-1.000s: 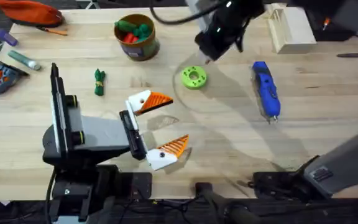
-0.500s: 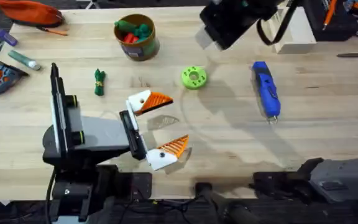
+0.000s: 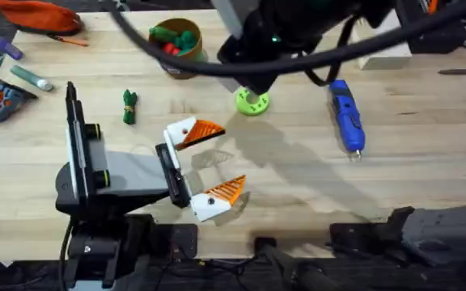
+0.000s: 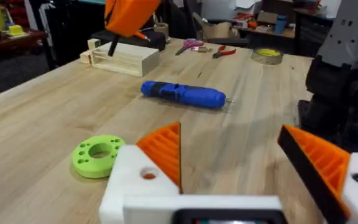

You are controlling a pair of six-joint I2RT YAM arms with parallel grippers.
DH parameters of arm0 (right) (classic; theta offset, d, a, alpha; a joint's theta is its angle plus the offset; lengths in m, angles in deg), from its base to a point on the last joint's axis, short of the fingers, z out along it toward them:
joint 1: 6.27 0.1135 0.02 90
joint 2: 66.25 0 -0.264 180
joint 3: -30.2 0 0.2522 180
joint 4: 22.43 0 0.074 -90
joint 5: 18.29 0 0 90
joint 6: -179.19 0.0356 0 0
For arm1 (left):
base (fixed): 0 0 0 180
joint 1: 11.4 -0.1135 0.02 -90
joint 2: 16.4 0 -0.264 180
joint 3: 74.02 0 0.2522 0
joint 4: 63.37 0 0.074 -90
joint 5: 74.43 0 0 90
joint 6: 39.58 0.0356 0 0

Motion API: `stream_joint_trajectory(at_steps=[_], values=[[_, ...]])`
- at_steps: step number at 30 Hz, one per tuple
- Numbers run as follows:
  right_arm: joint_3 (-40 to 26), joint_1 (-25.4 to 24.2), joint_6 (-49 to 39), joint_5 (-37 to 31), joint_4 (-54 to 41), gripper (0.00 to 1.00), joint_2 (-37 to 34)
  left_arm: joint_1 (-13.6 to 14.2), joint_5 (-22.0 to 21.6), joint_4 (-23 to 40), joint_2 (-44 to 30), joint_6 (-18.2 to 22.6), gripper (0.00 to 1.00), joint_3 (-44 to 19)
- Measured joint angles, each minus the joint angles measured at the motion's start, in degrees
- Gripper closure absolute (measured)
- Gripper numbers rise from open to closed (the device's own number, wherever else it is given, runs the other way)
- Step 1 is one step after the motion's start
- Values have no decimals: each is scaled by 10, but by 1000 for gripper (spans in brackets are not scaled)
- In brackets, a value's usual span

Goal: Pick up the gripper from the table and insert it into the empty holder that is missing its gripper. Then pick up a screw, insert it into the mounting hole, and use the screwdriver to tighten it. Finally, clean up the table by picking up the vegetable and placing it into the bucket.

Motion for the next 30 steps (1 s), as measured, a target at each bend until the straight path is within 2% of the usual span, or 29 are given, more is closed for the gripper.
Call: stream_joint_trajectory(at_steps=[7, 8, 17, 30], values=[[-113, 42, -31, 0, -76, 995, -67, 0, 0, 0, 0, 0, 15, 0], [-117, 62, -39, 0, -82, 995, -68, 0, 0, 0, 0, 0, 14, 0], [-119, 128, -85, 0, -81, 995, -68, 0, 0, 0, 0, 0, 14, 0], [-125, 141, -107, 2, -87, 995, -112, 0, 0, 0, 0, 0, 14, 0]])
